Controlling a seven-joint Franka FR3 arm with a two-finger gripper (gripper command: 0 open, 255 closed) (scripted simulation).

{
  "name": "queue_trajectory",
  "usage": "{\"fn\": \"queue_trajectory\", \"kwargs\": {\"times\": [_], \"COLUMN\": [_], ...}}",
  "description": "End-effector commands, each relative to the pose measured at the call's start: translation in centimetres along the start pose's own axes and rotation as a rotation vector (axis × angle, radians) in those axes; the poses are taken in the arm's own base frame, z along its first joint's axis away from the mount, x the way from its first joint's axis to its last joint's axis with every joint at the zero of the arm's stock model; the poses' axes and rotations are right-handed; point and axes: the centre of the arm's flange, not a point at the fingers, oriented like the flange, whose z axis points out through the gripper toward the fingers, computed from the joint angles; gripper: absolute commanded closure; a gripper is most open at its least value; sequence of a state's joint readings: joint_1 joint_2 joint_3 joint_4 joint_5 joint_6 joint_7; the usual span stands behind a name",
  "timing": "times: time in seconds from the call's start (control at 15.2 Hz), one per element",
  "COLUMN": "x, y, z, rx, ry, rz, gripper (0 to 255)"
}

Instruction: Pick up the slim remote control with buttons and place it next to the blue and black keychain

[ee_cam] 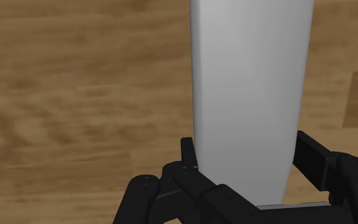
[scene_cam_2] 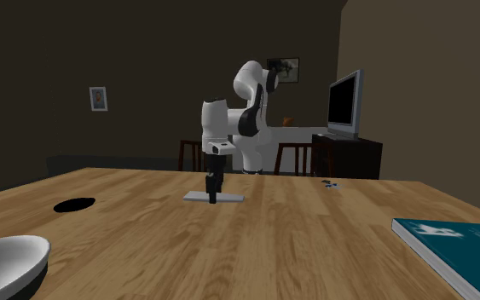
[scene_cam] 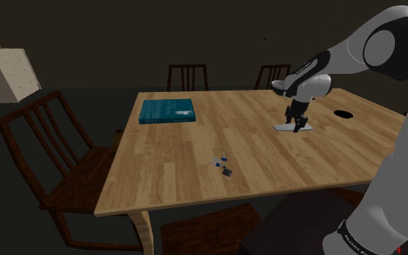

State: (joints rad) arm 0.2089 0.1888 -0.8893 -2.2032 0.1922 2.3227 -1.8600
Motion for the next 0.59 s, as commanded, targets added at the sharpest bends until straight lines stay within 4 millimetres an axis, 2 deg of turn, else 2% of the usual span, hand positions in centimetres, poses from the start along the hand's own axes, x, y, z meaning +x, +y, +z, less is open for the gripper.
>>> {"fn": "queue_trajectory", "kwargs": {"times": [0.0, 0.53], "x": [0.0, 0.0], "y": [0.0, 0.0], "z": [-0.5, -4.7], "rx": [0.000, 0.000], "ry": [0.000, 0.000], "rz": [0.000, 0.000], "gripper": [255, 255]}}
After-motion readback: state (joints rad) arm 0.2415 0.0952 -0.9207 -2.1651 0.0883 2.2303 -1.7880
